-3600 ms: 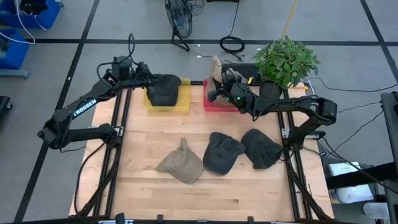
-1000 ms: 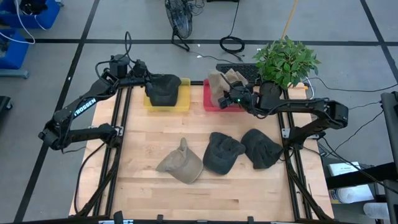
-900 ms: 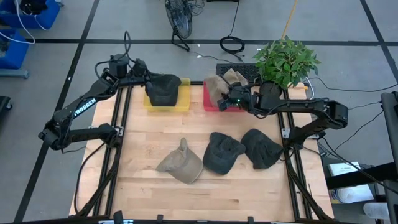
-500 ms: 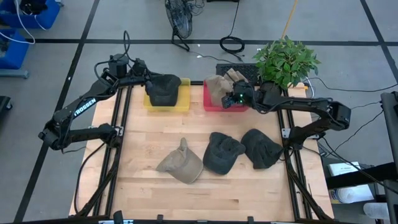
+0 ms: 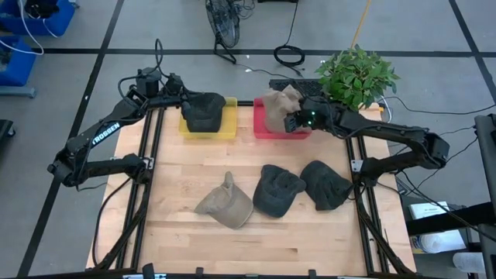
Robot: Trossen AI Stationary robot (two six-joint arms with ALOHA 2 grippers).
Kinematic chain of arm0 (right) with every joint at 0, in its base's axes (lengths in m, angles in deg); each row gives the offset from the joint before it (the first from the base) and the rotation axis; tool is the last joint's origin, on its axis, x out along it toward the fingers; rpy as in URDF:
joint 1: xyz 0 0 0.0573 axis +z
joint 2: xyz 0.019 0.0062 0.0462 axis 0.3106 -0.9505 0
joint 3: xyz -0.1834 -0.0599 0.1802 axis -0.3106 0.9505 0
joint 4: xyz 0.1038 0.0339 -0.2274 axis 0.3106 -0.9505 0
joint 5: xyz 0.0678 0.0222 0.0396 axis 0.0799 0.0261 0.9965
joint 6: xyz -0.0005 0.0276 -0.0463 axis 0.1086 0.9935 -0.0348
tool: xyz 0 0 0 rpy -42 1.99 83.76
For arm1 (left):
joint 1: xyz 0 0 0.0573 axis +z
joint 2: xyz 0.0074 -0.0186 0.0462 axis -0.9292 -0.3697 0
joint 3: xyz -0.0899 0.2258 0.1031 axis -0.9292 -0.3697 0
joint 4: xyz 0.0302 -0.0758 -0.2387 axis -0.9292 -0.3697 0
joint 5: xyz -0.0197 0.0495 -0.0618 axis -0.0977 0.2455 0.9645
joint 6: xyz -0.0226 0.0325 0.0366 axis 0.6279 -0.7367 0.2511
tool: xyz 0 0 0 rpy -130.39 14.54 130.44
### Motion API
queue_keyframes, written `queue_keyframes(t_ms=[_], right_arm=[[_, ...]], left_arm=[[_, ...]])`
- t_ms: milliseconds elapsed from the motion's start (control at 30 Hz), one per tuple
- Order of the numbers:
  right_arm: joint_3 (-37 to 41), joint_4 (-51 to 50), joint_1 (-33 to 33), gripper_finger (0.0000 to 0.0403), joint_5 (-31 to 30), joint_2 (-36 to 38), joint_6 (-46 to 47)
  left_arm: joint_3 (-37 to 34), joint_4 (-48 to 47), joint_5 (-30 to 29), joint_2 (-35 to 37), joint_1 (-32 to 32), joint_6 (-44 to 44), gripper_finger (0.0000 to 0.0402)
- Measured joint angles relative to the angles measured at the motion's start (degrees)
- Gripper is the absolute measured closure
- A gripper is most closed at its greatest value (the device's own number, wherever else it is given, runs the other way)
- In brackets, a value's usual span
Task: Pick & Place hat
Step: Put the brown cap into the red bin
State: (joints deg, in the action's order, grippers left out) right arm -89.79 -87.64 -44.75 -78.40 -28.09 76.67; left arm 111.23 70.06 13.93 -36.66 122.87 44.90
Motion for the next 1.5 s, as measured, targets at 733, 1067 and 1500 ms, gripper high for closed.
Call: queue_keyframes(t_ms=[733, 1067, 1500], right_arm=[[-0.02, 25.31, 3.4, 0.0346, -9.18, -13.02, 4.11], [-0.02, 13.98, 7.18, 0.0345, -16.1, -14.3, 7.52], [0.0, 4.09, 3.94, 0.0145, -1.19, -6.47, 8.2]], left_arm=[[0.0, -0.05, 0.02, 0.0, -0.45, 1.54, 0.0369], [0.0, -3.09, 0.0, 0.0, -0.74, -0.5, 0.0369], [0.0, -2.0, 0.0, 0.0, -0.72, -0.15, 0.0369]])
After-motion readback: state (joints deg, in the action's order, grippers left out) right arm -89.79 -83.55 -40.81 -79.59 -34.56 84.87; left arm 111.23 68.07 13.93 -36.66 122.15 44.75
